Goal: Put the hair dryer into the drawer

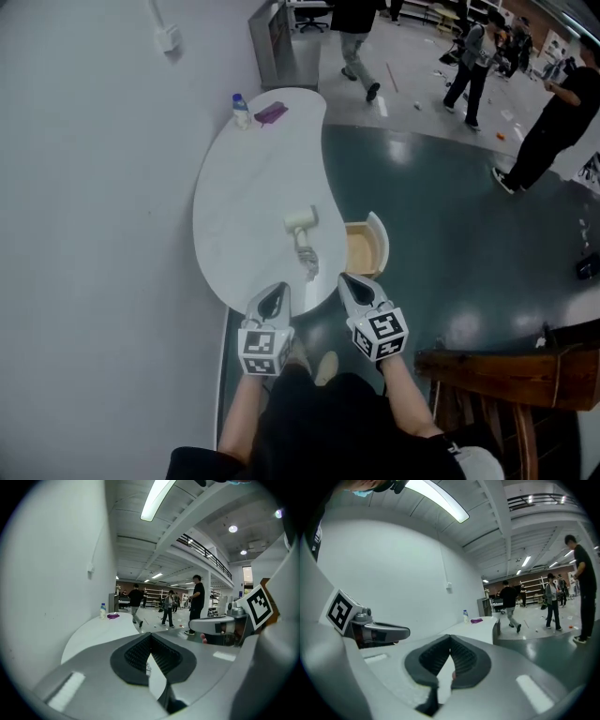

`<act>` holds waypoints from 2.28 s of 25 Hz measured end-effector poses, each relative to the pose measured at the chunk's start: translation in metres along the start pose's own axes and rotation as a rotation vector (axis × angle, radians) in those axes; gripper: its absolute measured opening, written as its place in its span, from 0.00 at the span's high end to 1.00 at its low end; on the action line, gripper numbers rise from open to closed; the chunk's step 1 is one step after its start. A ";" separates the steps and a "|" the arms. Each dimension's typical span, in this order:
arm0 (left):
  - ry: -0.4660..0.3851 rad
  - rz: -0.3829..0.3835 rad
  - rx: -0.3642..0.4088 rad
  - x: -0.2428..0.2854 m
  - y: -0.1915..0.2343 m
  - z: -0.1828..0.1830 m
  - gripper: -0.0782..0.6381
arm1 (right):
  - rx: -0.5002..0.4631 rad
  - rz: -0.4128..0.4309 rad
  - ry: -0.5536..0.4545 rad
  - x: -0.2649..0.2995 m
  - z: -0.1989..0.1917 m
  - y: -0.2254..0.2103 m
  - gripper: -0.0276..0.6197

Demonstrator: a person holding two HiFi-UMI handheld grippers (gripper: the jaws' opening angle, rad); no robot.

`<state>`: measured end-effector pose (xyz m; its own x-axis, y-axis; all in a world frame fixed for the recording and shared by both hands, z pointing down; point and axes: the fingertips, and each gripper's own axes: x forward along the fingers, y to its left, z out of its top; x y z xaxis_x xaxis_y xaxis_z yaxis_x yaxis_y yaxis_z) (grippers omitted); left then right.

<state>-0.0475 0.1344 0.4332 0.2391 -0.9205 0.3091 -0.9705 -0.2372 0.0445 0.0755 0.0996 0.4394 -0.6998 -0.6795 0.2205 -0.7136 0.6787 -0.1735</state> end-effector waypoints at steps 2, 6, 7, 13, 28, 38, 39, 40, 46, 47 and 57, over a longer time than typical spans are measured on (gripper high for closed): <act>0.011 0.019 -0.013 0.004 0.010 -0.002 0.88 | -0.003 0.020 0.021 0.013 -0.003 0.001 0.95; 0.030 0.036 -0.045 0.023 0.033 -0.008 0.88 | -0.009 0.041 0.058 0.045 -0.007 -0.002 0.95; 0.034 0.037 -0.052 0.030 0.039 -0.010 0.88 | -0.009 0.044 0.069 0.054 -0.009 -0.004 0.95; 0.070 0.027 -0.085 0.072 0.073 -0.021 0.88 | 0.004 0.047 0.136 0.109 -0.023 -0.018 0.95; 0.206 -0.044 -0.137 0.163 0.132 -0.072 0.88 | 0.080 0.009 0.302 0.214 -0.086 -0.053 0.95; 0.261 -0.064 -0.165 0.194 0.144 -0.089 0.88 | 0.120 0.011 0.379 0.247 -0.113 -0.066 0.95; 0.263 -0.064 -0.165 0.196 0.145 -0.089 0.88 | 0.127 0.015 0.390 0.250 -0.115 -0.066 0.95; 0.265 -0.064 -0.165 0.197 0.146 -0.089 0.88 | 0.135 0.021 0.402 0.253 -0.118 -0.066 0.94; 0.284 -0.054 -0.175 0.199 0.157 -0.094 0.88 | 0.160 0.044 0.449 0.271 -0.134 -0.064 0.75; 0.288 -0.053 -0.177 0.199 0.159 -0.095 0.88 | 0.155 0.039 0.454 0.275 -0.137 -0.065 0.73; 0.316 -0.053 -0.186 0.199 0.177 -0.108 0.88 | 0.133 -0.007 0.583 0.303 -0.180 -0.075 0.56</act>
<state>-0.1751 -0.0575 0.6057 0.2953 -0.7601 0.5788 -0.9533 -0.1941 0.2314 -0.0774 -0.1077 0.6916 -0.5892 -0.3930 0.7060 -0.7423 0.6084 -0.2808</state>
